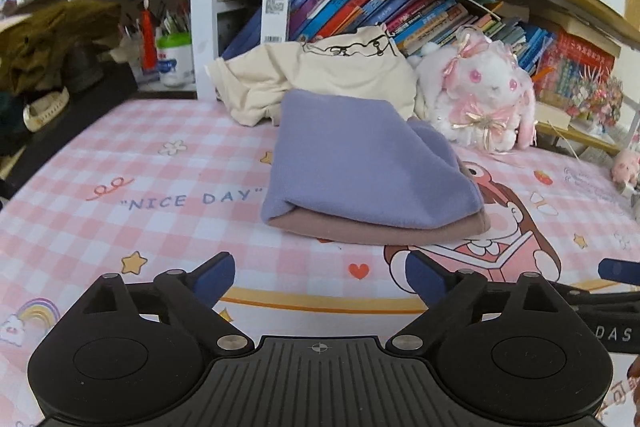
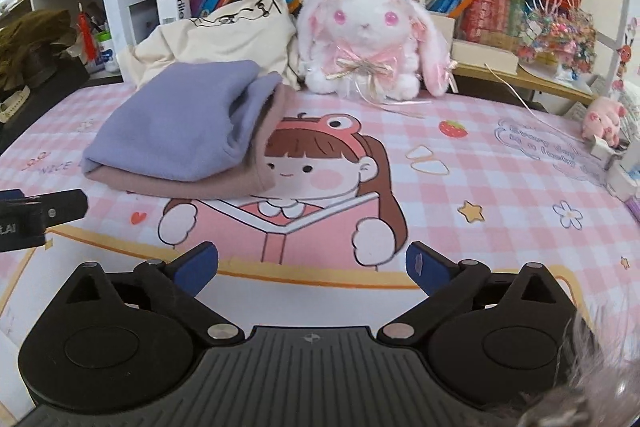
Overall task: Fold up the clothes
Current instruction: 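Release the folded sweater and withdraw both grippers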
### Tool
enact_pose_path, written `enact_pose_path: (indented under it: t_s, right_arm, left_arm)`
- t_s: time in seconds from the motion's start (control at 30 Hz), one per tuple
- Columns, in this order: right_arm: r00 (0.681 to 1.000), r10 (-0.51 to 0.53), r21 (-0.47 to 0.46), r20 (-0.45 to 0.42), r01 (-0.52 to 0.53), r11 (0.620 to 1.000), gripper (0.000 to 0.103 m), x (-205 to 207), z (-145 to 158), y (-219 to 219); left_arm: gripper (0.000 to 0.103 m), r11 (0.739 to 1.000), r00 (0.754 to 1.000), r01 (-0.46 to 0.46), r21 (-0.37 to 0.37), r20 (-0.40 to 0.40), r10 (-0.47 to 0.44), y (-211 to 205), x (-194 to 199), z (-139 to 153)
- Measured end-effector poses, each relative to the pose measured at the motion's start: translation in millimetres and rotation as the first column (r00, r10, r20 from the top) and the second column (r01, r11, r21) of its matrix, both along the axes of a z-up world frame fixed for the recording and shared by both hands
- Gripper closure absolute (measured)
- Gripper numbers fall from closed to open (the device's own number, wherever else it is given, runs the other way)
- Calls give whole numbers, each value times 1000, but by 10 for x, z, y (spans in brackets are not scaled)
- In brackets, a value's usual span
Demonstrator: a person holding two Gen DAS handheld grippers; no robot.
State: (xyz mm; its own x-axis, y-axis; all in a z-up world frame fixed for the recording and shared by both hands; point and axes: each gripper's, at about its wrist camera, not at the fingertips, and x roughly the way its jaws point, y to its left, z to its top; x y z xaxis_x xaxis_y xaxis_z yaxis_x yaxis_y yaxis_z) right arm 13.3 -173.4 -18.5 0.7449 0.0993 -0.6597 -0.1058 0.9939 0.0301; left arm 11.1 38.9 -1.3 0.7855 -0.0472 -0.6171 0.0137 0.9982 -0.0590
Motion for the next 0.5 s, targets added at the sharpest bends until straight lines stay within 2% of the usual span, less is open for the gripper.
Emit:
enact_pose_path:
  t_s: [0.5]
  right_arm:
    - [998, 60, -34, 18, -59, 998, 1, -127, 43, -9]
  left_arm:
    - [8, 1000, 1000, 17, 19, 5, -17, -238, -176, 34]
